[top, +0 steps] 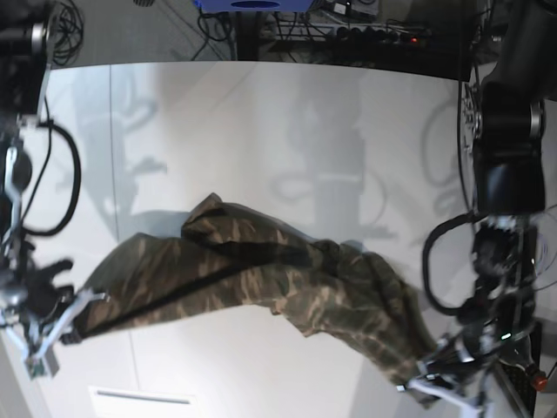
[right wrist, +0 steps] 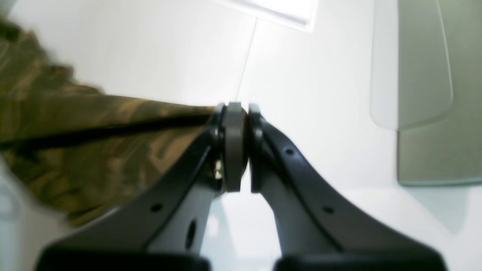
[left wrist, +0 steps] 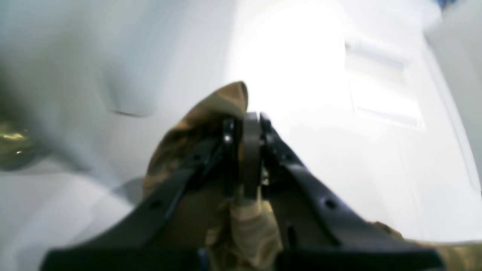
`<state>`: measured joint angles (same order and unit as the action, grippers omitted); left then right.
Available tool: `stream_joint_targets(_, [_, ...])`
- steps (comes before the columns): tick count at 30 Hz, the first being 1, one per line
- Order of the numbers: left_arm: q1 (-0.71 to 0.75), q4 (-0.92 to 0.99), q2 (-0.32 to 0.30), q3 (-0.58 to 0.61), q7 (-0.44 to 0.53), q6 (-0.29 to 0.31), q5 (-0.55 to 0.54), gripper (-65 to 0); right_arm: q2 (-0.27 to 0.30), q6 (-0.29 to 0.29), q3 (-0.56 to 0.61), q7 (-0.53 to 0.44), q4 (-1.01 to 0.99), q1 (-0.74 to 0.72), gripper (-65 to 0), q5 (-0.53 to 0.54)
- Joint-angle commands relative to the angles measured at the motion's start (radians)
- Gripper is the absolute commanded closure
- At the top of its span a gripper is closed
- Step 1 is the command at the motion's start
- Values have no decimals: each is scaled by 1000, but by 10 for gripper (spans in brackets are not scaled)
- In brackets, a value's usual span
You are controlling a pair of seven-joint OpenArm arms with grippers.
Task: Layout the t-shirt on the table in an organized manner, then fold the t-shirt properly
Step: 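Swing the held shirt up and lay it flat across the table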
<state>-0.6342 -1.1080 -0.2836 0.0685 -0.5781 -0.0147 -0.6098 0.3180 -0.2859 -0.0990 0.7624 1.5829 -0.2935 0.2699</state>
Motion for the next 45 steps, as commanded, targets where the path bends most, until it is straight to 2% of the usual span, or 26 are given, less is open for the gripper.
stream_joint_targets(1, [-79, 33, -3, 37, 89, 9, -12, 0, 30, -6, -9, -51, -42, -79, -3, -5])
stream_joint_targets(3, [-160, 145, 8, 115, 177, 9, -12, 0, 50, -39, -9, -73, -167, -197, -2, -5])
stream_joint_targets(5, [-244, 233, 37, 170, 218, 8, -17, 0, 89, -55, -9, -74, -238, -298, -2, -5])
stream_joint_targets(10, [-433, 335, 102, 178, 269, 8, -20, 0, 177, -94, -9, -71, -238, -490, -2, -5])
stream_joint_targets(13, [-493, 266, 105, 178, 263, 8, -23, 0, 232, -100, -9, -65, -132, -534, -2, -5])
stream_joint_targets(16, [-499, 130, 103, 176, 260, 5, -23, 0, 278, -102, -15, -17, 9, -537, -2, -5])
stream_joint_targets(18, [-462, 13, 93, 170, 214, 5, -25, 0, 303, -103, -21, 13, 116, -517, -2, -5])
stream_joint_targets(20, [-390, -103, 80, 104, 148, 5, -25, 0, 315, -105, -74, 27, 219, -439, -2, -2])
stream_joint_targets(24, [-171, -300, 73, -49, 10, 5, -15, 0, 257, -121, -183, 26, 356, -192, -2, -1])
stream_joint_targets(26, [-20, -375, 44, -97, -24, 5, -15, 0, 192, -134, -229, 22, 376, -48, -2, -1])
stream_joint_targets(29, [202, -418, 8, -106, -24, 9, -14, 0, 82, -141, -273, 12, 354, 135, -2, -1])
stream_joint_targets(31, [327, -410, 2, -106, -24, 9, -14, 0, 8, -143, -270, -45, 297, 239, -2, -4])
stream_joint_targets(35, [471, -344, 2, -106, -23, 9, -14, 0, -73, -143, -242, -211, 90, 351, -2, -5])
stream_joint_targets(40, [563, -304, 2, -106, -23, 9, -14, 0, -84, -143, -245, -330, -184, 363, -2, -5])
stream_joint_targets(45, [592, -300, -3, -105, -23, 9, -12, 0, -62, -143, -247, -383, -276, 366, -6, -5])
